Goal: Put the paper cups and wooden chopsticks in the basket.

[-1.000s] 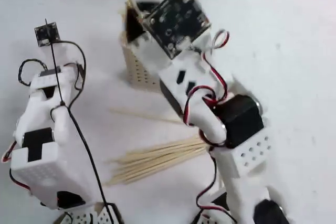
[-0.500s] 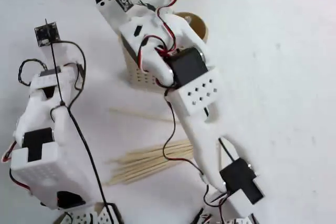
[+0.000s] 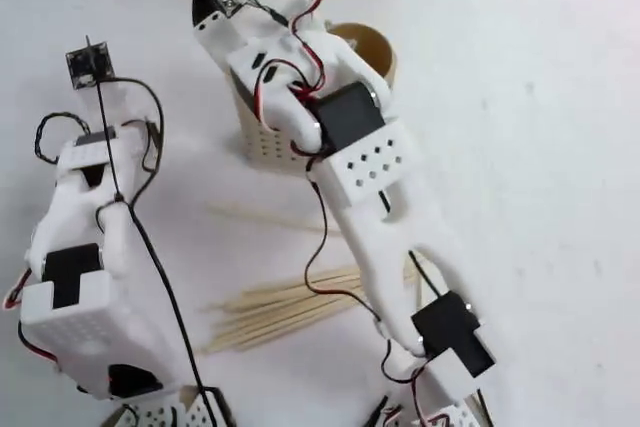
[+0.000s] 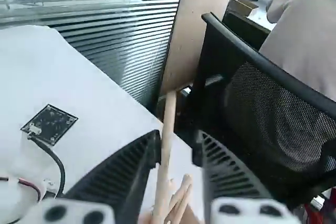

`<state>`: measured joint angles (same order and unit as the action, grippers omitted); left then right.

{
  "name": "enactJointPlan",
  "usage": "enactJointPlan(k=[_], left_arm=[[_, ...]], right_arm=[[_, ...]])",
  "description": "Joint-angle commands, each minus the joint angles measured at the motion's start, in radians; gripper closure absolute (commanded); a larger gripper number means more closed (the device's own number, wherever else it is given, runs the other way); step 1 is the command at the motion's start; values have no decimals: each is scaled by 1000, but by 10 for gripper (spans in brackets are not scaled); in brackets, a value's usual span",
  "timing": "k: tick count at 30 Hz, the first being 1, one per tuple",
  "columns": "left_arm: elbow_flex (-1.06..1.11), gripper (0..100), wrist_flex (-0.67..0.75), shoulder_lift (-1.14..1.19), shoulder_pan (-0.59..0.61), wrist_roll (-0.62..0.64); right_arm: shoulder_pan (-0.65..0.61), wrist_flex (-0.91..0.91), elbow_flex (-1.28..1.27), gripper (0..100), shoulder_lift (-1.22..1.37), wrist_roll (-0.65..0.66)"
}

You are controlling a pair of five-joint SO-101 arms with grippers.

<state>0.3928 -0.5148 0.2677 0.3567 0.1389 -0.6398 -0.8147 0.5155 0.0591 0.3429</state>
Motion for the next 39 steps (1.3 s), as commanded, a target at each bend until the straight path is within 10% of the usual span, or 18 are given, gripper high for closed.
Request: enactJointPlan(k=[1,6,15,21,29,39], left_arm=[[-32,884,21,-5,-7,-14],[-32,884,21,-5,-7,-14],[-77,886,-74,-16,-7,-12],[-402,884,-601,-12,-10,-74],[-709,884,-1209,-16,-177,-643],[-517,886,-1267,-134,-473,-875]], right_arm=[[8,-2,49,827,-28,5],[8,-128,43,899,-105,11],[182,-918,17,982,-325,12],[444,-872,-442,981,-553,114],[657,-545,-1336,981,-957,296],[883,-282,-1755,981,-1044,364]])
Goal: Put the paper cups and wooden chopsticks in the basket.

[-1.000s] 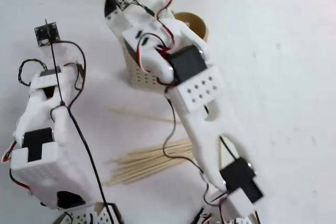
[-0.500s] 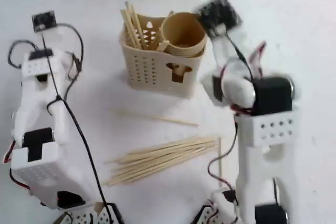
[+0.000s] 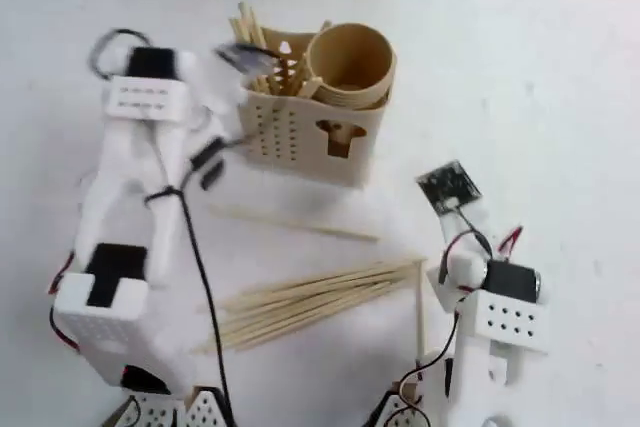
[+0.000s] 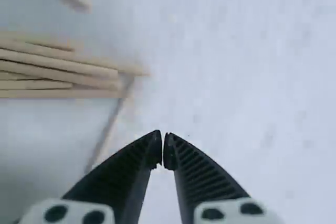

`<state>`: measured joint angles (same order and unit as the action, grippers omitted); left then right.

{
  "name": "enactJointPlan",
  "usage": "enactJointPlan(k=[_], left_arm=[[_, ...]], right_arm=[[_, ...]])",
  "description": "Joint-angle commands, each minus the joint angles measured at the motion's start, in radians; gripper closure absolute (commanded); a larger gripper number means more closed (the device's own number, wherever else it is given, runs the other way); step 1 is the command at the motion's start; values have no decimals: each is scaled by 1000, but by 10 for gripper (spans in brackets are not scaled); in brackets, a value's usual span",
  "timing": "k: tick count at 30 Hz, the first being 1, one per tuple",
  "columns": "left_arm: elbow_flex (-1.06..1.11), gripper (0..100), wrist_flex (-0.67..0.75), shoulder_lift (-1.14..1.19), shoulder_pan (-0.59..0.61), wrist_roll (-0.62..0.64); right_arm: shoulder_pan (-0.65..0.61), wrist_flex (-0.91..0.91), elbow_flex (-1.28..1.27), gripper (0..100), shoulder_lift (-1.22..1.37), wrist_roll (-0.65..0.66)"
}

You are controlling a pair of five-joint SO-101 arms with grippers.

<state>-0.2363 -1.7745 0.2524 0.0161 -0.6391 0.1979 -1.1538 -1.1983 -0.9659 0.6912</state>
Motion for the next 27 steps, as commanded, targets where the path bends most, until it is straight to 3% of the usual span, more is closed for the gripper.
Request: enactJointPlan(k=[1,5,13,27], left_arm=[[163,885,2,-154,-173,-133],[361,884,150,-239,-298,-236],[482,845,508,-84,-420,-242],[281,815,628,137,-435,-284]], right_arm=[[51,79,-68,981,-19,15],[54,180,-187,981,-27,8],[117,245,-245,981,-28,15],[113,243,-249,981,-28,15]])
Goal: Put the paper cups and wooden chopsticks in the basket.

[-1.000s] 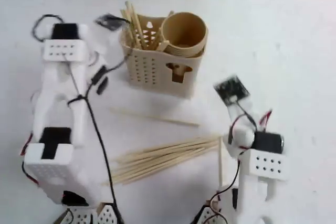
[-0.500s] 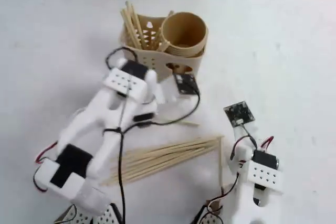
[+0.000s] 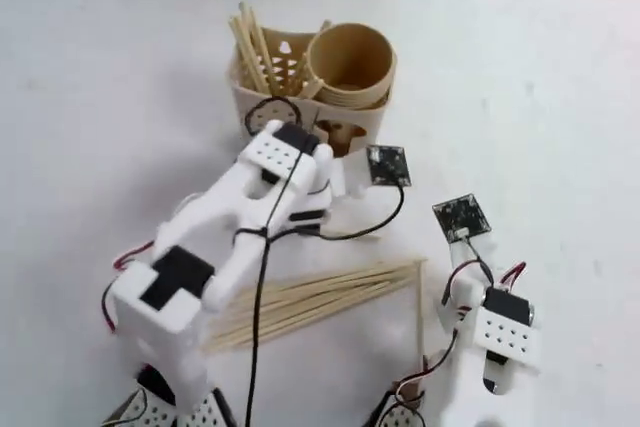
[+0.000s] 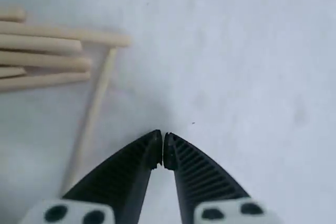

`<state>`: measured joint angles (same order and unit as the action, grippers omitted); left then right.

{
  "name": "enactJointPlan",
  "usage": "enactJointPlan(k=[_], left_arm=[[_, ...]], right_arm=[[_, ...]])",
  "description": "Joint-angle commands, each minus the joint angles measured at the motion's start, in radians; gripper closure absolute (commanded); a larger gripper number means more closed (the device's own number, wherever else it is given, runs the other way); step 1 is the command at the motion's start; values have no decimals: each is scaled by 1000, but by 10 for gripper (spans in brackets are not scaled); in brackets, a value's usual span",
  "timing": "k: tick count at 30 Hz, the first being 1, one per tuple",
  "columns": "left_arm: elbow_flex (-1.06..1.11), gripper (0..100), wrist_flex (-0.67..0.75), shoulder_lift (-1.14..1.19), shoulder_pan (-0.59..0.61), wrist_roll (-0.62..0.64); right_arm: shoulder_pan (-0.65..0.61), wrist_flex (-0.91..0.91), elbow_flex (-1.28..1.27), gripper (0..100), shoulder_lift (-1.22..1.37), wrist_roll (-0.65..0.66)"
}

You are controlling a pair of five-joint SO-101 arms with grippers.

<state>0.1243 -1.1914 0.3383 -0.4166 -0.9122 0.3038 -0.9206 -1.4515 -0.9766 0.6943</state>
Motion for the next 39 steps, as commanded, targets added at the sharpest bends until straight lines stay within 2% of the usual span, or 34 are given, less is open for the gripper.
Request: enactJointPlan(k=[1,7,12,19,24,32,36,39], left_arm=[[-92,815,54,81,-4,-11],[-175,830,29,206,-7,-11],[-193,982,-2,214,-8,-12],[-250,978,-187,156,-10,-5],[-235,978,-331,-59,-15,23],[-153,976,-509,-530,-47,32],[-203,976,-468,-748,-8,52],[-338,977,-351,-840,56,176]], right_arm=[[7,10,5,981,-18,12],[7,10,5,981,-18,12],[7,12,3,981,-18,12],[7,12,3,981,-18,12],[7,12,3,981,-18,12],[7,12,3,981,-18,12],[7,12,3,981,-18,12],[7,12,3,981,-18,11]])
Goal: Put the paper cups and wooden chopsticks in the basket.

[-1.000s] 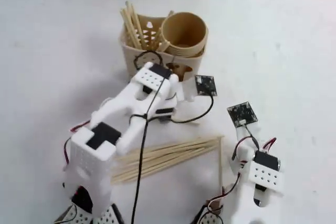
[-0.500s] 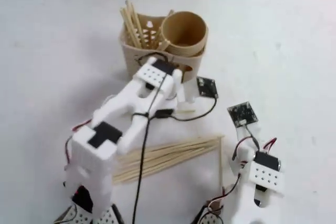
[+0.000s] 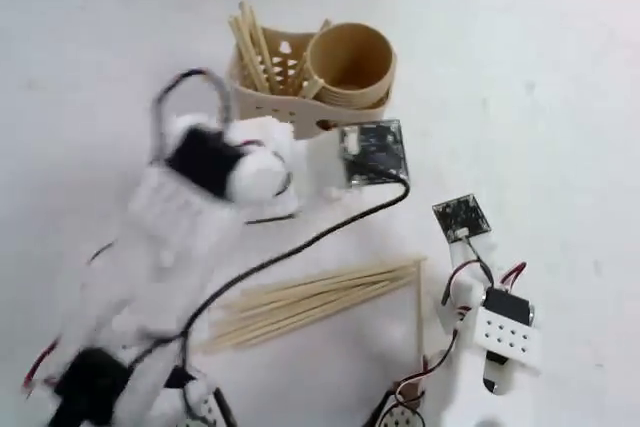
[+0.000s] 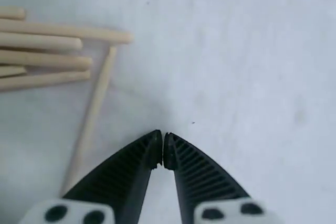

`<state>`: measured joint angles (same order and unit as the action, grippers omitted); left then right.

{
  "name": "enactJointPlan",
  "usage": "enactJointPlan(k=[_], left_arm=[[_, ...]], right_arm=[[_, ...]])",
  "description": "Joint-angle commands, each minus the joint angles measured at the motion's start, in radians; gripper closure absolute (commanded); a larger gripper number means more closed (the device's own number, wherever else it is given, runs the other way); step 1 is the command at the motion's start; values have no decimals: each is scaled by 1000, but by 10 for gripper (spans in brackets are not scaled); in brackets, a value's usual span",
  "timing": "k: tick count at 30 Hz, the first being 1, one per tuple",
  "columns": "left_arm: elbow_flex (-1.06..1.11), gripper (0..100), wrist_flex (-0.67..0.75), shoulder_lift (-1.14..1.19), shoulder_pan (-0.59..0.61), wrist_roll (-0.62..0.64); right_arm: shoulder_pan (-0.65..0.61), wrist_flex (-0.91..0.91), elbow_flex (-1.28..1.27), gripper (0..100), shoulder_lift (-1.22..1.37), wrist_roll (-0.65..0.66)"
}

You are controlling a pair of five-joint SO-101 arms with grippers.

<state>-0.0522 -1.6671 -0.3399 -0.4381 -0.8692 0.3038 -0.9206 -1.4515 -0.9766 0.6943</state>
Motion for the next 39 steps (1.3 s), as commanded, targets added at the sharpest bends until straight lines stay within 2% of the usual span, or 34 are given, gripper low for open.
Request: enactJointPlan(k=[1,4,10,14,23,30,35,39], left_arm=[[-213,977,167,-163,101,178],[-296,977,358,-139,159,336],[-255,977,890,12,228,618],[-242,977,1051,113,246,726],[-242,977,1057,331,332,950],[-245,967,922,364,326,937],[-244,870,815,303,331,937],[-250,857,735,242,332,936]], right_arm=[[7,12,3,981,-18,9],[7,12,3,981,-18,9],[7,12,2,981,-18,6],[7,13,2,981,-18,6],[7,13,2,981,-18,8],[5,13,2,981,-18,8],[5,13,2,981,-18,9],[5,13,2,981,-18,9]])
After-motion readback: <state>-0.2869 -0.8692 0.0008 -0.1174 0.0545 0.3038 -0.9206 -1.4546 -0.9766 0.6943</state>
